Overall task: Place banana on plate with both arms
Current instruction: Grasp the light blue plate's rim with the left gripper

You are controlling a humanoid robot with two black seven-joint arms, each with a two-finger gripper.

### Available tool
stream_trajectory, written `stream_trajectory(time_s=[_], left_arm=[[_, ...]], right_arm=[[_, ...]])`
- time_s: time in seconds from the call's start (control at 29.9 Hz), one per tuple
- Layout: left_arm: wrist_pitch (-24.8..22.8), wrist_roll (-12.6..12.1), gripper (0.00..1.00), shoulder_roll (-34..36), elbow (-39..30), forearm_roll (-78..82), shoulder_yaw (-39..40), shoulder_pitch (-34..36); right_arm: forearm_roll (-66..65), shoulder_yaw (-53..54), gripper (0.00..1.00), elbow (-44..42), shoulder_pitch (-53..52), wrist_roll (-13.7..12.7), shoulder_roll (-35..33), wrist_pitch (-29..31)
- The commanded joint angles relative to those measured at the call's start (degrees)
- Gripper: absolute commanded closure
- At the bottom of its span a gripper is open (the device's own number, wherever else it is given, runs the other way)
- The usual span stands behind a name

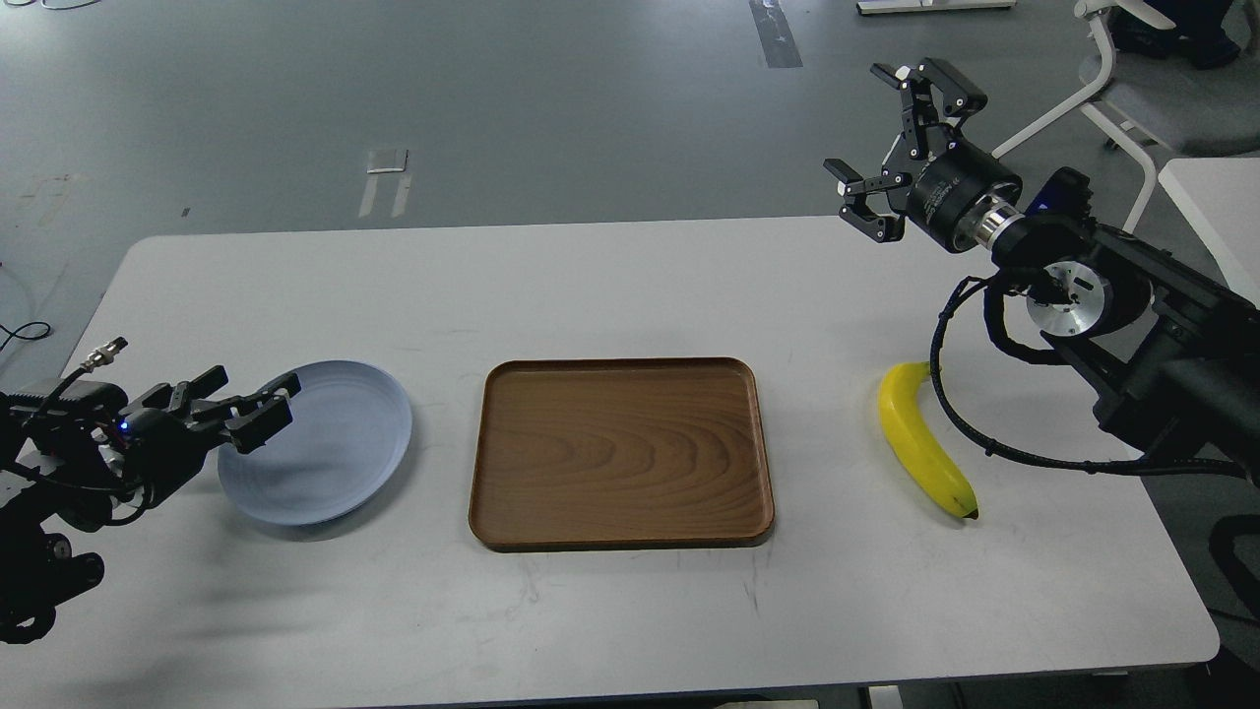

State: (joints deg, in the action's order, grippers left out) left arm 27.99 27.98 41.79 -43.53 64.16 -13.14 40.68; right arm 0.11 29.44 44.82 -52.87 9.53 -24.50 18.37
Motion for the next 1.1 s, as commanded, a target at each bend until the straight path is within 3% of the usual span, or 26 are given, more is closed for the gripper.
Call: stream_trajectory(time_s=[0.0, 0.6, 0.7, 0.74, 0.8, 0.84, 0.9, 0.94, 1.07], left_arm=[[0.0, 0.0, 0.02, -0.8, 1.3, -0.3, 0.0, -0.8], [0.0, 0.0, 0.03, -0.6, 1.4, -3.2, 0.6, -5.3], [0.0, 0.0, 0.09, -0.6, 1.5, -3.3, 0.7, -6.1], [0.0, 0.0, 0.14, -0.6, 1.5, -3.5, 0.7, -6.1], [0.0, 0.0, 0.38, -0.6, 1.5, -4.2, 0.6, -6.1], [-1.2, 0.0, 0.61, -0.5, 1.5, -4.3, 0.6, -6.2], [-2.6, 0.0, 0.89, -0.6, 1.8, -4.5, 0.6, -6.1], [-2.7, 0.0, 0.98, -0.7, 2.6, -4.8, 0.6, -6.1], [-2.5, 0.0, 1.00, -1.0, 5.2, -5.2, 0.7, -6.9]], right_arm=[[0.0, -0.6, 0.00, 0.0, 0.0, 0.0, -0.4, 0.0], [-0.2, -1.6, 0.00, 0.0, 0.0, 0.1, -0.5, 0.0], [-0.2, -1.7, 0.00, 0.0, 0.0, 0.1, -0.5, -0.1], [-0.2, -1.7, 0.00, 0.0, 0.0, 0.1, -0.5, -0.1], [-0.2, -1.7, 0.00, 0.0, 0.1, 0.1, -0.5, -0.1], [-0.2, -1.7, 0.00, 0.0, 0.1, 0.1, -0.5, -0.1], [-0.2, -1.7, 0.00, 0.0, 0.2, 0.1, -0.5, -0.1], [-0.2, -1.7, 0.00, 0.0, 0.4, 0.1, -0.5, -0.1], [-0.2, -1.7, 0.00, 0.0, 0.6, 0.1, -0.5, -0.1]])
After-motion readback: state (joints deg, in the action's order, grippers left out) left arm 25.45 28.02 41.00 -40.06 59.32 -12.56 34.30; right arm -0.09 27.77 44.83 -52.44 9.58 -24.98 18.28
